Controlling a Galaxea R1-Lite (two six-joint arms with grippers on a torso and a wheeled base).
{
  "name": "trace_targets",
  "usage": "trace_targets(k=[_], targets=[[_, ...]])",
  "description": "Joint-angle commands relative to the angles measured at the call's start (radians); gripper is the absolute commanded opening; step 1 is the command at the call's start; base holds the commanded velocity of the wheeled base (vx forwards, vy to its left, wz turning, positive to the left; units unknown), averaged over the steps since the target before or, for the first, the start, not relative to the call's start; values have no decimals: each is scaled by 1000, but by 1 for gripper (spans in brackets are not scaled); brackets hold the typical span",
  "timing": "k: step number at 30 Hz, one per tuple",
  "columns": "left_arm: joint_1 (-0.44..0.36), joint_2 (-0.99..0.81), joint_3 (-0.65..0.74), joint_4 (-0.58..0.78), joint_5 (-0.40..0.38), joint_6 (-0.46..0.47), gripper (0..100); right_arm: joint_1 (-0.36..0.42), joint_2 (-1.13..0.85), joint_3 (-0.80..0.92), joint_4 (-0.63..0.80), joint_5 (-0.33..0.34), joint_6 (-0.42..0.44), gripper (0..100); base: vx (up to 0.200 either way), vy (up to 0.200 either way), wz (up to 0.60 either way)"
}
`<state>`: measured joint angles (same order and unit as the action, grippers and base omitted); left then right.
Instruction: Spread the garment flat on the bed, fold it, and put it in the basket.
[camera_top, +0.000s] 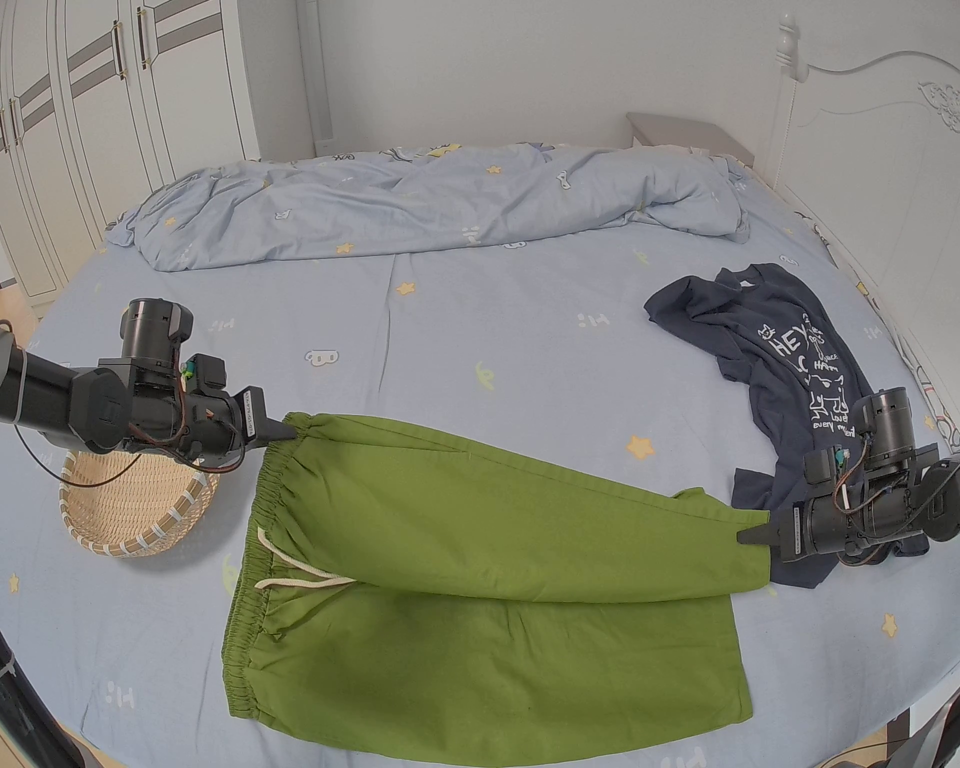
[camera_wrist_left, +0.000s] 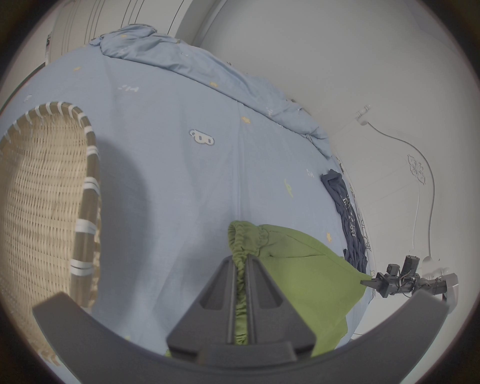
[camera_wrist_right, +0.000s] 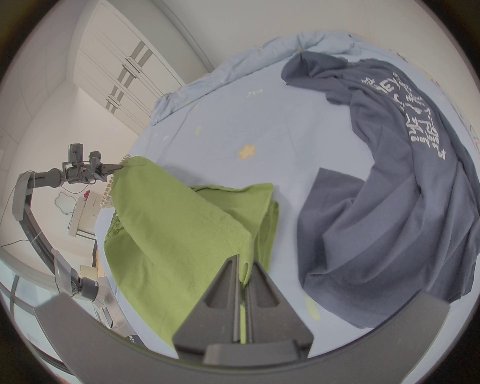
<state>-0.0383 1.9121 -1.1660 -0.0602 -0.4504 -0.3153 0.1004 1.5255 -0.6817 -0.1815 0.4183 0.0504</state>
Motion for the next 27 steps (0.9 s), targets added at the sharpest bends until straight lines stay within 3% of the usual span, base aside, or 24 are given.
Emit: trace_targets(k=[1, 7, 12, 18, 22, 27], targets=[[24, -36, -1, -3, 1, -1, 0, 28, -61, -9, -4, -6, 2, 0, 0, 0, 0], [48, -58, -6, -3, -1, -2, 0, 45, -90, -98, 7, -12, 23, 0, 0, 0, 0], [63, -56, -15, -4, -1, -4, 0, 51, -94, -262, 143, -12, 34, 0, 0, 0, 0], [78, -54, -26, -9, -5, -5, 0, 62, -93, -297, 168, -12, 35, 0, 0, 0, 0], [78, -53, -18, -9, -5, -1, 0, 78, -108, -249, 217, -12, 26, 0, 0, 0, 0], [67, -54, -11, -9, -5, -1, 0, 125, -148, -36, 212, -12, 9, 0, 0, 0, 0]])
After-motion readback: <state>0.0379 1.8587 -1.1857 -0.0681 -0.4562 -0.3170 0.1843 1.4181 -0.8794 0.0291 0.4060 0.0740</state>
